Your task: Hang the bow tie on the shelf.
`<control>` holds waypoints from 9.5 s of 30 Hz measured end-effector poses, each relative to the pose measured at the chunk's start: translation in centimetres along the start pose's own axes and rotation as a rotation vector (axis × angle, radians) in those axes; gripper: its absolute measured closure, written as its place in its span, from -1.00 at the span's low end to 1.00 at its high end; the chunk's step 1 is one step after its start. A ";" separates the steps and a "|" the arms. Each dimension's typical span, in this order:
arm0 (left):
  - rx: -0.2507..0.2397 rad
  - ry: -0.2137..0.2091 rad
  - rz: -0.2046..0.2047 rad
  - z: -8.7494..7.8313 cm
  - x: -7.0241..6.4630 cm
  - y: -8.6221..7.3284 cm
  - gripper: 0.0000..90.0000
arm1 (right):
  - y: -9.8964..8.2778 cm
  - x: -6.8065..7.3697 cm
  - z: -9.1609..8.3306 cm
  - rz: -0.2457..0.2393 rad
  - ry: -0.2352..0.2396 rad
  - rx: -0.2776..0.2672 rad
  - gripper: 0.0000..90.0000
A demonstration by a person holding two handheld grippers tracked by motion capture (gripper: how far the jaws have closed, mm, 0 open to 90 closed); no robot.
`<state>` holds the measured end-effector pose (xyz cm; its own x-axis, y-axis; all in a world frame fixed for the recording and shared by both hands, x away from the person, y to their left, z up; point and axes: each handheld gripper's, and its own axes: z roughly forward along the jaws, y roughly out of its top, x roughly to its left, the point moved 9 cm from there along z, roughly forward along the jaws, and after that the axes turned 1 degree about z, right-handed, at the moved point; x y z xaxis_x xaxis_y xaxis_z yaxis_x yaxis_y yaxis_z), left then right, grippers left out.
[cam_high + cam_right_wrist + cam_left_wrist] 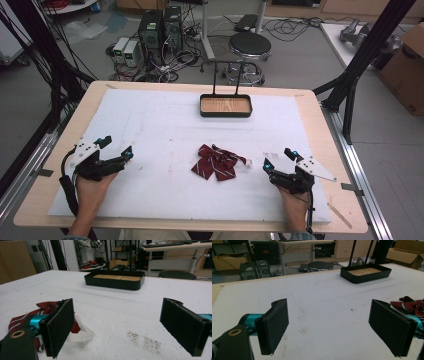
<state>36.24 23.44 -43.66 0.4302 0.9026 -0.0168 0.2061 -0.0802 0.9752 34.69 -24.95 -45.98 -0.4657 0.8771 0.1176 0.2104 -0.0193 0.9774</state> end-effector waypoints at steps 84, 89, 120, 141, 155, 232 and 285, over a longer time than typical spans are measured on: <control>0.004 -0.024 -0.009 0.4 -0.3 -0.3 -0.67 | -2.2 10.9 12.0 -0.208 0.310 0.346 -0.05; 0.005 -0.027 -0.009 0.4 -0.3 -0.3 -0.67 | -2.7 11.1 12.7 -0.229 0.296 0.405 0.10; 0.012 -0.032 0.000 0.4 -0.5 -0.4 -0.67 | -2.8 11.5 12.9 -0.283 0.294 0.480 0.68; 0.013 -0.032 0.002 0.5 -0.5 -0.4 -0.67 | 6.6 7.3 12.1 -0.186 0.195 0.253 0.68; 0.012 -0.028 0.000 0.6 -0.4 -0.5 -0.67 | 11.2 3.6 13.5 -0.165 0.155 0.191 0.68; 0.037 -0.041 0.016 1.0 -0.7 -1.2 -0.67 | 13.2 -8.9 21.2 -0.051 -0.063 0.269 0.68; 0.032 -0.045 0.018 1.2 -0.9 -1.0 -0.67 | 17.9 -8.6 14.8 -0.047 -0.086 0.164 0.10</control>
<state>36.67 22.26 -44.89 0.4734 0.8808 -0.0095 0.2254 -0.1107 0.9680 55.13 -25.75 -32.11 -0.4050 0.9129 0.0505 0.3310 0.0949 0.9389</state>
